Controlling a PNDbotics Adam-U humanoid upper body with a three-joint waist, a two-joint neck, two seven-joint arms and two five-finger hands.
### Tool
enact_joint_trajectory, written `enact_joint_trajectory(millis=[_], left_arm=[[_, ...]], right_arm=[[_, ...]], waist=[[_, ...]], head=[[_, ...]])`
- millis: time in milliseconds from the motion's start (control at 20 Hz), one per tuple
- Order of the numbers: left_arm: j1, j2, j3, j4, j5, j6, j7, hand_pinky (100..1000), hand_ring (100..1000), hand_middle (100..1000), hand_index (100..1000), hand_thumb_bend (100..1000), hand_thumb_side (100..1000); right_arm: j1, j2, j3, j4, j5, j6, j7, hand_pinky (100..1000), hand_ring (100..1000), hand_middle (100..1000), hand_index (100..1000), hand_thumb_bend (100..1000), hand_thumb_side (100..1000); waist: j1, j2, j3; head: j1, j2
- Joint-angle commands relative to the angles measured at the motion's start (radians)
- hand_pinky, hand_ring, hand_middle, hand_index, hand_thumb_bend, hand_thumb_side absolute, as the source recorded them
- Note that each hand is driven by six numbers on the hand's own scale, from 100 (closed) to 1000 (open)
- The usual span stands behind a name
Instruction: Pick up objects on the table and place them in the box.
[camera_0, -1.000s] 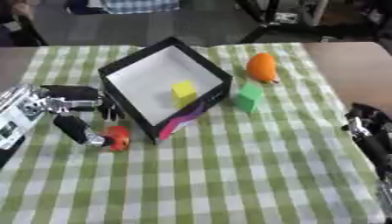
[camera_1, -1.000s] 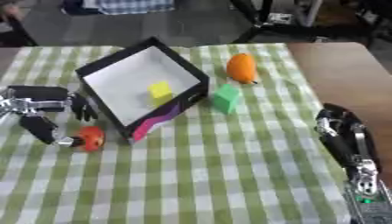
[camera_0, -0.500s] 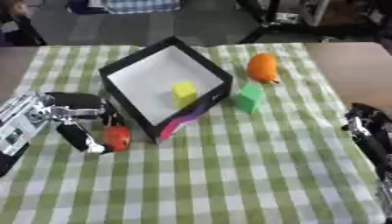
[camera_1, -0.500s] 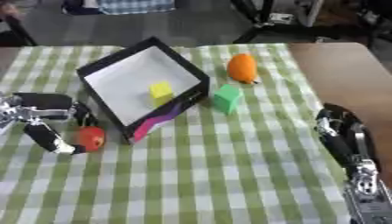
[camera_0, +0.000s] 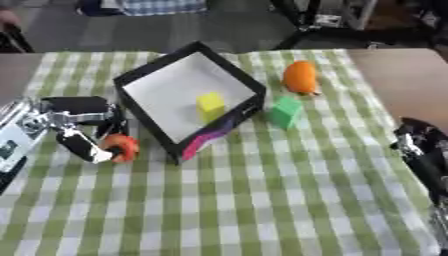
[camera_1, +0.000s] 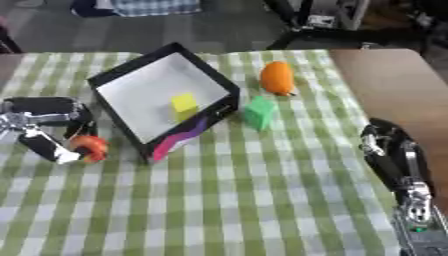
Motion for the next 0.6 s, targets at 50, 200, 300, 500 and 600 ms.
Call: enact_joint_trajectory(millis=[50, 200, 300, 500, 600], left_arm=[[-0.062, 0.056, 0.088, -0.089, 0.029, -0.149, -0.156, 500, 342, 309, 549, 100, 139], [-0.143, 0.035, 0.121, -0.096, -0.039, -0.117, -0.085, 520, 358, 325, 556, 146, 119], [-0.201, -0.011, 0.124, -0.037, -0.123, -0.111, -0.031, 534, 367, 333, 568, 159, 117], [-0.288, -0.161, 0.143, 0.157, -0.330, -0.120, 0.063, 554, 389, 355, 587, 197, 113], [-0.318, -0.241, 0.165, 0.257, -0.459, -0.123, 0.119, 561, 402, 369, 599, 222, 113]], right_arm=[[-0.005, -0.024, -0.006, -0.006, 0.003, 0.000, -0.002, 780, 539, 602, 784, 100, 544], [-0.003, -0.023, -0.004, -0.005, 0.002, 0.000, 0.000, 780, 539, 602, 784, 100, 543], [-0.002, -0.022, -0.002, -0.004, 0.002, -0.001, 0.003, 780, 539, 602, 784, 100, 544], [-0.002, -0.018, 0.001, -0.003, 0.000, -0.002, 0.006, 780, 539, 602, 784, 100, 543], [-0.004, -0.016, 0.003, -0.002, -0.002, -0.002, 0.008, 780, 539, 602, 784, 100, 542]], waist=[[0.000, -0.028, 0.002], [0.000, -0.031, 0.005], [-0.002, -0.032, 0.005], [-0.009, -0.032, -0.001], [-0.013, -0.030, -0.007]], head=[[-0.003, -0.002], [-0.003, -0.002], [-0.001, -0.002], [0.005, -0.002], [0.012, -0.002]])
